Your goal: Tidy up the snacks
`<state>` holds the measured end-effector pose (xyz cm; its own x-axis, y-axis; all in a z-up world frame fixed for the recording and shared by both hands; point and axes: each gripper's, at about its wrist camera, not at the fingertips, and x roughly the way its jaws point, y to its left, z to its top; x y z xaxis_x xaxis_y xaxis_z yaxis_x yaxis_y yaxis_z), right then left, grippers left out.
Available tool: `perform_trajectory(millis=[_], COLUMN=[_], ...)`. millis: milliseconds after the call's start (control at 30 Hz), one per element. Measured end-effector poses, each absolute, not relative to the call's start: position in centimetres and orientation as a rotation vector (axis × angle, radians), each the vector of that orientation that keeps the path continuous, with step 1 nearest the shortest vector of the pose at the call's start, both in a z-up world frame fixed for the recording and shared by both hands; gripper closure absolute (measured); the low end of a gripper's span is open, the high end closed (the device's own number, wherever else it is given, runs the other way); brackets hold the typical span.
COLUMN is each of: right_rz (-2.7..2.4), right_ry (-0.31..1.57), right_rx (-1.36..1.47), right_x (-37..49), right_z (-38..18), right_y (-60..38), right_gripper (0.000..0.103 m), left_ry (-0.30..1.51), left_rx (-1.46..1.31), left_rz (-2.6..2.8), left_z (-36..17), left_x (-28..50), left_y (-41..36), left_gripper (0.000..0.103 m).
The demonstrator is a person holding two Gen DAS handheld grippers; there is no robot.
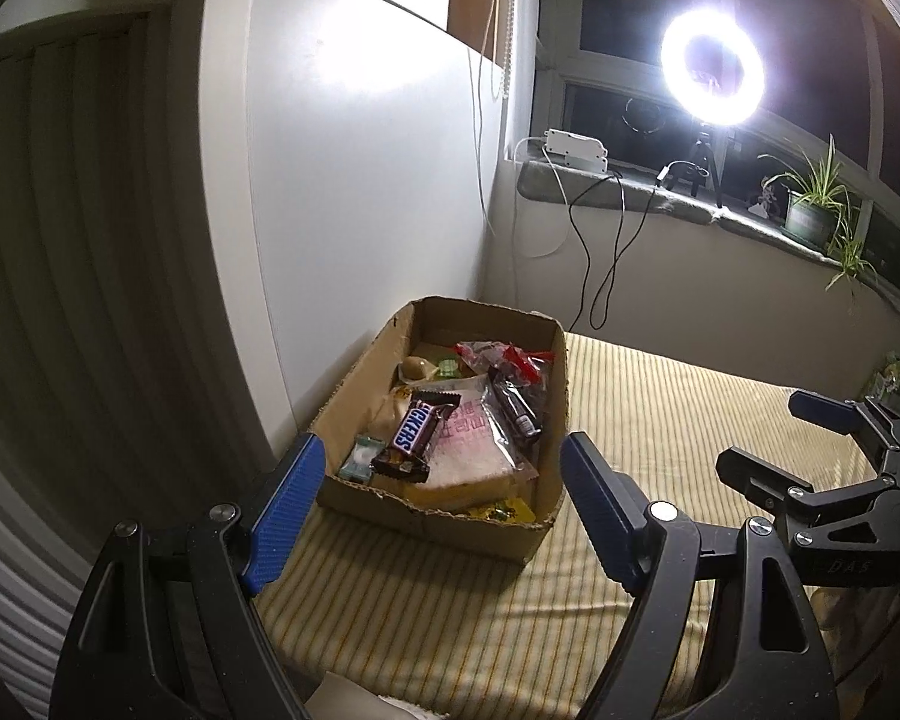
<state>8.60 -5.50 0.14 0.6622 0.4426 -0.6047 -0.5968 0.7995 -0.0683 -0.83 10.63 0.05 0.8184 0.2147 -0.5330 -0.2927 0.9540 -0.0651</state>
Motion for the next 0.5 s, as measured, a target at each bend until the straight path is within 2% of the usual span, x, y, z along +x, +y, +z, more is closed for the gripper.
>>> perform_trajectory(millis=[500], right_rz=[0.598], right_ry=[0.619], right_rx=[-0.27], right_x=[7.3], right_z=[-0.2], right_y=[-5.9], right_gripper=[0.0], left_ry=[0.538], left_rx=[-0.145], left_rz=[0.266], left_z=[0.1], left_x=[-2.1], left_y=[10.1], left_gripper=[0.022])
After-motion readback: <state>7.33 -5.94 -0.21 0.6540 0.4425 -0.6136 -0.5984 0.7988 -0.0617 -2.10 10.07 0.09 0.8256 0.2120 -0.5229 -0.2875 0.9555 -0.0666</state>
